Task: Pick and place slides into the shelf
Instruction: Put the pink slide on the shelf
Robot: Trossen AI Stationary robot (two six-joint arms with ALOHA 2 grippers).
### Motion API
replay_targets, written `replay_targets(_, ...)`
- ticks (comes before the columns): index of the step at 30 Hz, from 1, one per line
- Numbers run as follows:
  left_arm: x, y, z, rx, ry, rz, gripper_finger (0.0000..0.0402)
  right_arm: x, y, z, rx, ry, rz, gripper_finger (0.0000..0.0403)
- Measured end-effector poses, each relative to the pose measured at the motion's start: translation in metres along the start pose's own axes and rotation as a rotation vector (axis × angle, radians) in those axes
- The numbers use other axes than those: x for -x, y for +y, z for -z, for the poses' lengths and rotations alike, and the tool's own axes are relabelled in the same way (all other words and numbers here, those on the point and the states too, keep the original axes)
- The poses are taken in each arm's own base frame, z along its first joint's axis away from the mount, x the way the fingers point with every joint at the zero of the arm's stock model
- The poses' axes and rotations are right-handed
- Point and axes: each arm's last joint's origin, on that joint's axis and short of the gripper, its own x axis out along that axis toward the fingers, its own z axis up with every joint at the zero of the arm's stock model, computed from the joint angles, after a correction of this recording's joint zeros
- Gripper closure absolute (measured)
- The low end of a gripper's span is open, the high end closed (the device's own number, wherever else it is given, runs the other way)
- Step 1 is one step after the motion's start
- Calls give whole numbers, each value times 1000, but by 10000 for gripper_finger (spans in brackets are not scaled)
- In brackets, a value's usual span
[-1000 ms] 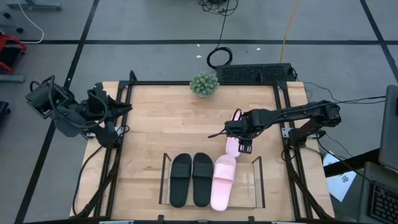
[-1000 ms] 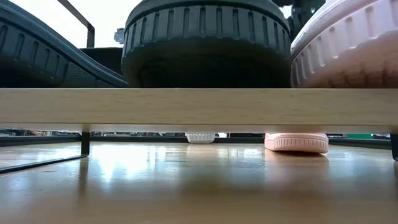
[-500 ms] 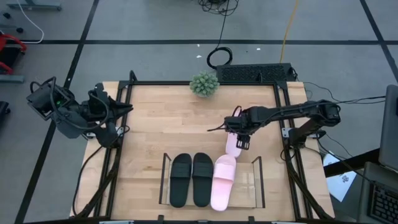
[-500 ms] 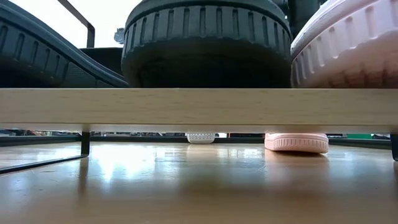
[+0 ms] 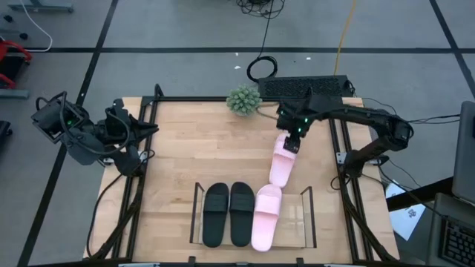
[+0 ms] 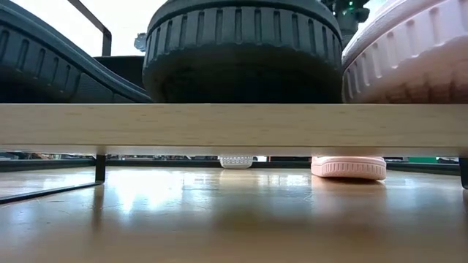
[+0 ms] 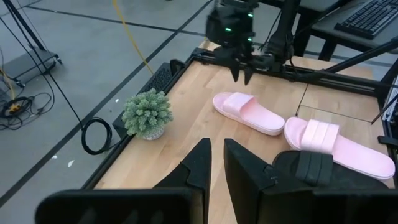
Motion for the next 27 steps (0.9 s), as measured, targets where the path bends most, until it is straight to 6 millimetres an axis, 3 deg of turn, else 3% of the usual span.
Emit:
replay_targets(8, 0, 0, 0, -2, 0, 0, 355, 5, -41, 1, -46, -22, -217, 229)
replay_targets(12, 0, 0, 0, -2, -4, -5, 355, -2, -55, -2, -69, -17, -321, 229)
replay_targets(27, 0, 0, 0, 7, -12, -14, 355, -37, -83, -1, -58, 183, -417, 229)
